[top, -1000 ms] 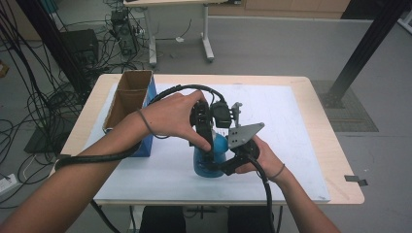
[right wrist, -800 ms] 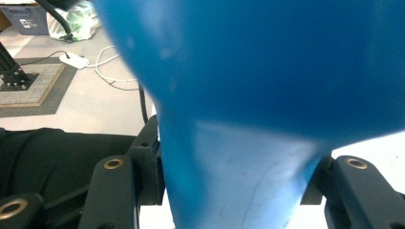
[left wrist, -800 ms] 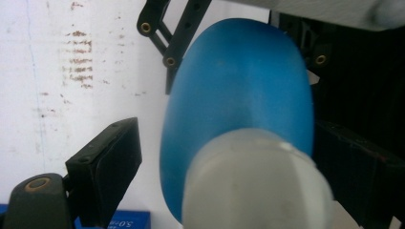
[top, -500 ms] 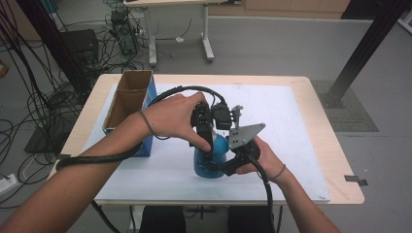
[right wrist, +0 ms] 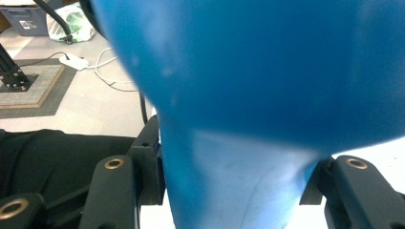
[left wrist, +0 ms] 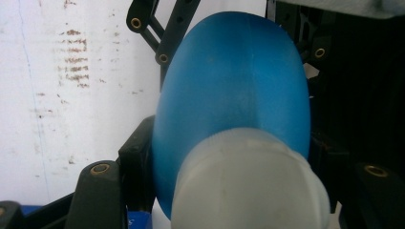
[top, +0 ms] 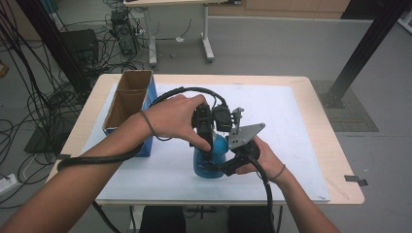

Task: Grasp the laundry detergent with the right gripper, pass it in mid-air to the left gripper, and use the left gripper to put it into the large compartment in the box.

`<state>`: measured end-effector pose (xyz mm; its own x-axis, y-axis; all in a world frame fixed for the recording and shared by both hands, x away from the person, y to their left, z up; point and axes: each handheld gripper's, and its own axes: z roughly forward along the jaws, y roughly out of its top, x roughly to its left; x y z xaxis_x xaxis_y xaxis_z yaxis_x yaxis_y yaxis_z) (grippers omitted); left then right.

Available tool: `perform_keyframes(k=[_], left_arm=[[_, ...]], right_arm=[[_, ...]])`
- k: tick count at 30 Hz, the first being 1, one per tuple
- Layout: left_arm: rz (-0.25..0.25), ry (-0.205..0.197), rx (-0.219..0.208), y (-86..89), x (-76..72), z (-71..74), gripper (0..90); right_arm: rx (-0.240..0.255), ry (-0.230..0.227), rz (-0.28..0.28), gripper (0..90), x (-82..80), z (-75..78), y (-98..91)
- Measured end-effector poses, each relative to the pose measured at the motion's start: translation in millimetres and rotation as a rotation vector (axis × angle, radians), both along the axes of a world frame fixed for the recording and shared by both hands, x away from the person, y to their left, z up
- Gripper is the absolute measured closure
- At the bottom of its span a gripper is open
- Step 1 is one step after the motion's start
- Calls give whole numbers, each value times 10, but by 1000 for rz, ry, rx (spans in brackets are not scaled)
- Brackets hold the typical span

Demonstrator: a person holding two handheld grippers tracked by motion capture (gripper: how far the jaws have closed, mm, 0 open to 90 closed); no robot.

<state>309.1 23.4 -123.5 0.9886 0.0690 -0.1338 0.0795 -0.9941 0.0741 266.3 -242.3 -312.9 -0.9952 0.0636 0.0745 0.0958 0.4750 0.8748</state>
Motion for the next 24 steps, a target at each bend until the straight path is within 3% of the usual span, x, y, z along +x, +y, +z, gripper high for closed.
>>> perform_keyframes(k=[13,24], left_arm=[[15,-21,-5,8,-48,18,369],[20,-18,16,-37,-39,11,371]], right_arm=[[8,3,-3,425,6,1,-10],[19,8,2,425,25,-37,-10]])
